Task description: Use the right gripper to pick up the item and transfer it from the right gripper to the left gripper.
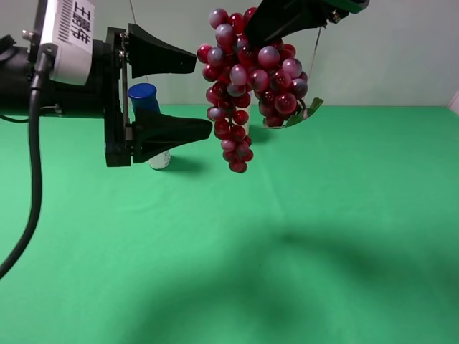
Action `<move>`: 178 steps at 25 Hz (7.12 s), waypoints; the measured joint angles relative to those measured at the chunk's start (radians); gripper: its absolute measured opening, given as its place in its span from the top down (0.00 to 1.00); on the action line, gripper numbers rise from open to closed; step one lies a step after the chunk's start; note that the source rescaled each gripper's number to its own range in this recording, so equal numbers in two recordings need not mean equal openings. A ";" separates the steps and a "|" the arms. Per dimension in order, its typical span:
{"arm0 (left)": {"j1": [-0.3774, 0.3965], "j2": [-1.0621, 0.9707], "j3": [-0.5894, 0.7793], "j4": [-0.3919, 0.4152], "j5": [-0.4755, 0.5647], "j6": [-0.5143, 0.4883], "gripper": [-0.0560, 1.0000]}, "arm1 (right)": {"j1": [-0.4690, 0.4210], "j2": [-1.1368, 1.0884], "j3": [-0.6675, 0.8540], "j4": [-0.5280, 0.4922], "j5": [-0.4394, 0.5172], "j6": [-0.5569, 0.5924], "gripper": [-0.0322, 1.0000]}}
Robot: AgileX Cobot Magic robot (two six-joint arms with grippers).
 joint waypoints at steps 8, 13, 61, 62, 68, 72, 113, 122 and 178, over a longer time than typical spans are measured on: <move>-0.046 0.118 0.000 -0.003 0.007 0.072 0.00 | 0.000 0.000 0.004 0.023 0.010 0.000 0.96; -0.046 0.123 -0.014 -0.004 0.007 0.080 0.00 | 0.000 0.000 0.044 0.028 0.007 0.000 0.96; -0.052 0.301 -0.174 -0.005 0.085 0.080 0.04 | 0.000 0.000 0.057 0.036 0.000 -0.001 0.97; -0.053 0.306 -0.175 -0.007 0.087 0.080 0.04 | 0.000 0.000 0.057 0.036 0.000 -0.001 0.97; -0.099 0.388 -0.223 -0.008 0.089 0.080 0.04 | 0.000 0.000 0.057 0.036 -0.001 -0.003 0.97; -0.122 0.424 -0.268 -0.008 0.089 0.080 0.08 | 0.000 0.000 0.057 0.036 0.000 -0.003 0.97; -0.125 0.439 -0.279 0.002 0.069 0.084 0.94 | 0.000 -0.053 0.056 -0.064 -0.158 0.068 0.00; -0.125 0.439 -0.279 0.002 0.068 0.084 0.94 | -0.004 -0.053 0.057 -0.312 -0.144 0.324 0.00; -0.125 0.439 -0.279 0.002 0.026 0.086 0.94 | -0.305 -1.228 0.876 -0.614 0.149 0.695 0.00</move>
